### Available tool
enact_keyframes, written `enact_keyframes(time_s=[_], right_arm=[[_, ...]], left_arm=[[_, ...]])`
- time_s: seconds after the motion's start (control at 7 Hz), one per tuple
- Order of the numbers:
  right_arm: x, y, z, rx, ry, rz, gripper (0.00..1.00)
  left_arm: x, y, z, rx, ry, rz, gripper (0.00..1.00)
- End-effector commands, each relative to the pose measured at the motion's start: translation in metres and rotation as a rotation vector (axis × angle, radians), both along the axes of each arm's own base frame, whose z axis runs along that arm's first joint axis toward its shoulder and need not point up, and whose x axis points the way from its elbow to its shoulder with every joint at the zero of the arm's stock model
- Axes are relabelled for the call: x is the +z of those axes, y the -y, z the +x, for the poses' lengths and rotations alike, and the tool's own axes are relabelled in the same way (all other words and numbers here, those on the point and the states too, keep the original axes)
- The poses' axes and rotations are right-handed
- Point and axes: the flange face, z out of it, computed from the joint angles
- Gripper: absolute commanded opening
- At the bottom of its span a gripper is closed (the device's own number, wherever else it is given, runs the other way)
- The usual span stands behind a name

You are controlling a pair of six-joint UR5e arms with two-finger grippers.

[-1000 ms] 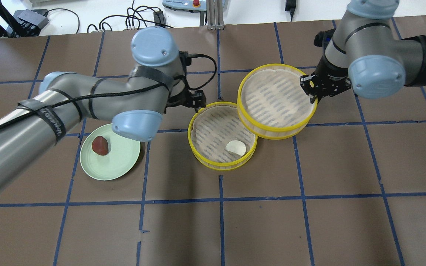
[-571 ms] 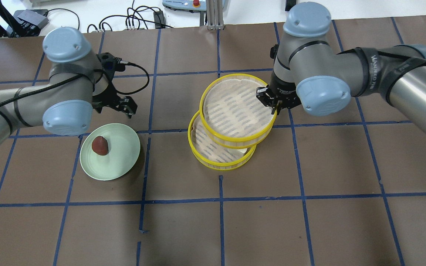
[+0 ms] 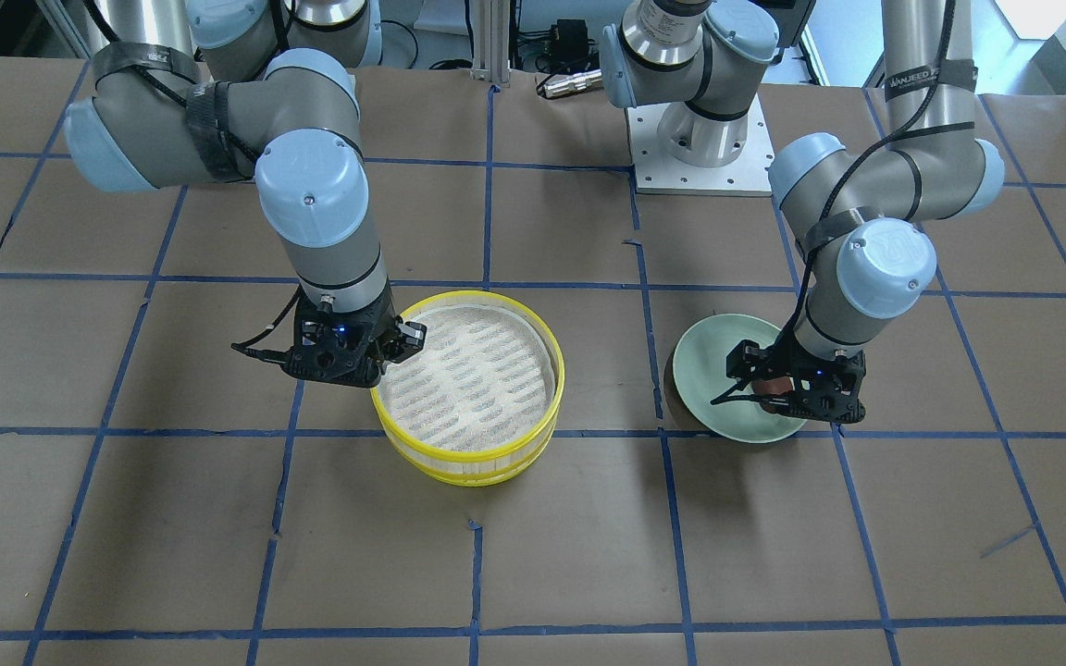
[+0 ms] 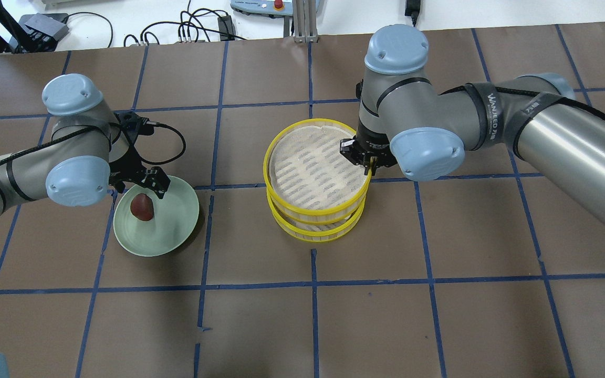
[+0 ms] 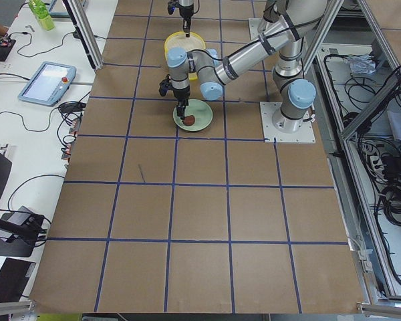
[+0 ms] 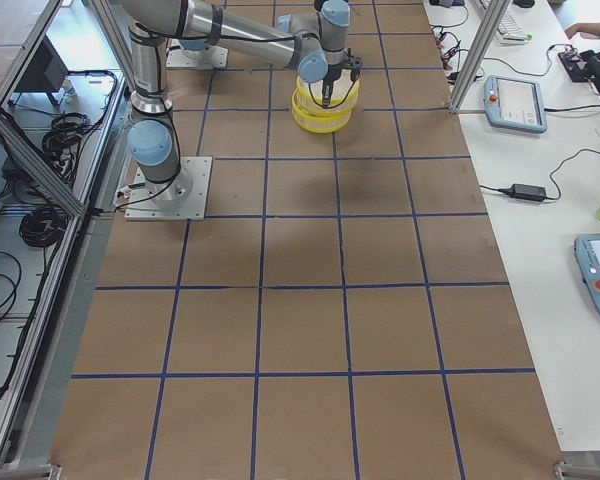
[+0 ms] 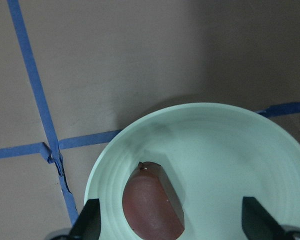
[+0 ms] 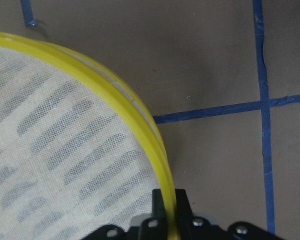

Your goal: Stack buns with steamer

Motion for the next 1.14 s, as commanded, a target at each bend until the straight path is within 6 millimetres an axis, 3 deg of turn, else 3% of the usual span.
enact_keyframes(time_s=[0.0,0.14,0.29,0.43,0.57,0.86,1.0], right_arm=[[-0.005,-0.003,0.0,0.001,-0.001,0.006,0.09],[-0.01,-0.006,0.0,0.002,-0.002,0.016,0.09],[-0.012,-0.009,0.001,0.004,-0.002,0.015,0.09],[-0.013,-0.009,0.001,0.004,-0.002,0.016,0.09],[-0.014,-0.011,0.003,0.007,-0.003,0.018,0.1],[-0.014,-0.011,0.004,0.007,0.0,0.019,0.12],[-0.014,-0.011,0.004,0.007,-0.001,0.018,0.31]], left_arm=[[-0.016,-0.004,0.004,0.052,0.005,0.061,0.81],[-0.02,-0.009,0.003,0.055,0.001,0.088,0.2],[-0.029,-0.017,0.001,0.07,-0.003,0.11,0.02],[-0.026,-0.015,0.001,0.069,-0.002,0.1,0.01],[-0.009,-0.011,0.001,0.074,0.005,0.061,0.01],[0.066,0.006,-0.018,0.101,0.019,-0.071,0.01],[0.099,0.002,-0.045,0.074,-0.048,-0.085,0.04]])
